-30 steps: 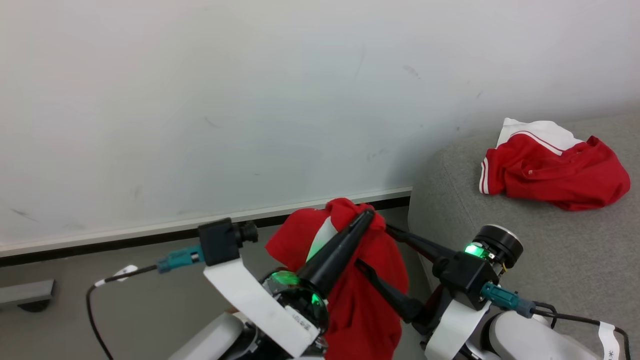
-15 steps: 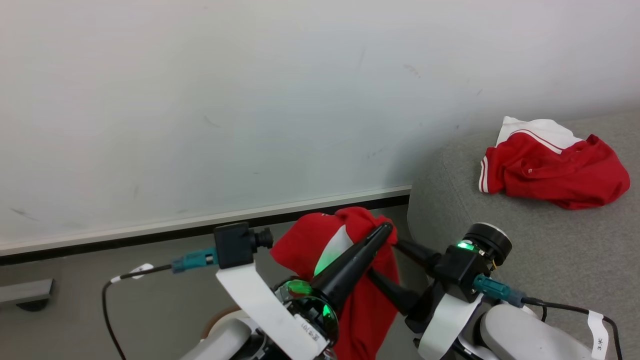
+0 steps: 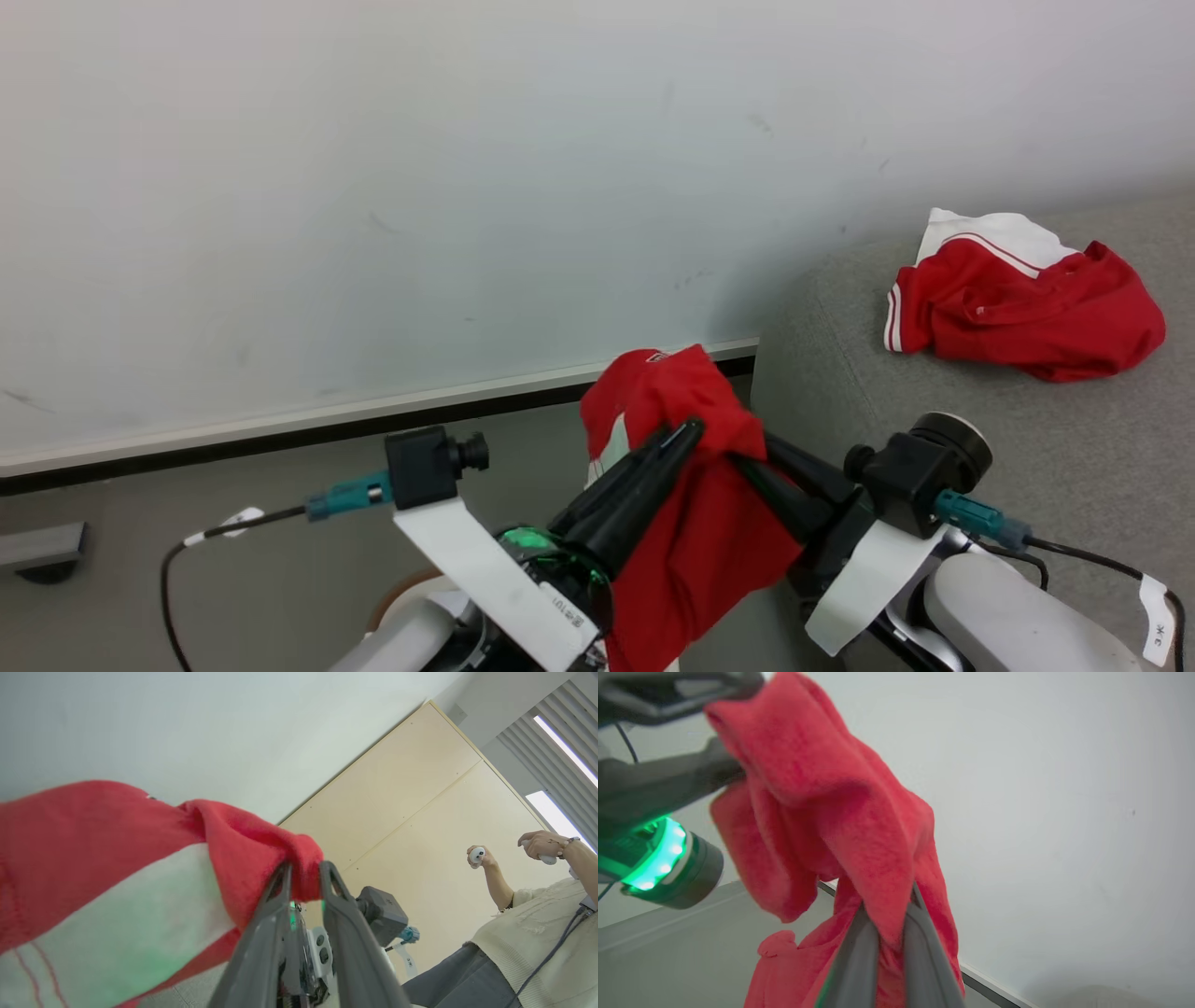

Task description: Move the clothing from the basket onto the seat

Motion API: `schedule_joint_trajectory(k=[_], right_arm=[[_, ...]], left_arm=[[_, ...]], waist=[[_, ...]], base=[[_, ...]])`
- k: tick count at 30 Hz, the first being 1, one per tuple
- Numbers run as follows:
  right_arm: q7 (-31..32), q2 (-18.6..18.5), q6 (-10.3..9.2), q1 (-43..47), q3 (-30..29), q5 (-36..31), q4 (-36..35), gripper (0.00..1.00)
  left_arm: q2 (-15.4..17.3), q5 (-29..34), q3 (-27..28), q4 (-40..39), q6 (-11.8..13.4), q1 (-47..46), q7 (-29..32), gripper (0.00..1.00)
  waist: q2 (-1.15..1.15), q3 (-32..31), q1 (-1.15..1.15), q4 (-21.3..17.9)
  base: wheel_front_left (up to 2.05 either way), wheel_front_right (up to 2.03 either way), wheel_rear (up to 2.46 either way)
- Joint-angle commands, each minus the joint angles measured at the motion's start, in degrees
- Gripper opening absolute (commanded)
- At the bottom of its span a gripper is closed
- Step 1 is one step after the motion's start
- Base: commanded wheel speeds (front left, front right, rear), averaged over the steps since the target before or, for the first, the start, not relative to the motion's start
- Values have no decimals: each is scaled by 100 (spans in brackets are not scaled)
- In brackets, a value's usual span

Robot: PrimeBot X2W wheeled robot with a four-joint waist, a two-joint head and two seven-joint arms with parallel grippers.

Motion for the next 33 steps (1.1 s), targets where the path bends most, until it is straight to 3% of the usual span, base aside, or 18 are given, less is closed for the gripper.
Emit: schedule_joint_trajectory(k=[1,5,15,25,33], right_arm=[[-49,-53,-15,99,-63,11,17,0],[-103,-156,-15,214,-340,-54,-23,0],[-19,-468,-15,617,-1237,-249,-345,0],[229,-745,-15,1102,-2257,-445,-826,0],[373,-779,-15,1420,-2827,-624,-1062,0]], left_arm=[[39,98,8,74,21,83,-55,100],[45,302,-33,329,49,92,-156,100],[21,1603,-328,1001,219,110,-729,100],[-401,3004,-354,1392,239,279,-906,100],[-791,3625,-130,1447,78,517,-907,100]], waist=[[0,19,0,-51],[0,68,0,-235],[0,195,0,-905],[0,287,0,-1379],[0,395,0,-1547]], base=[[0,0,0],[0,0,0],[0,0,0],[0,0,0],[0,0,0]])
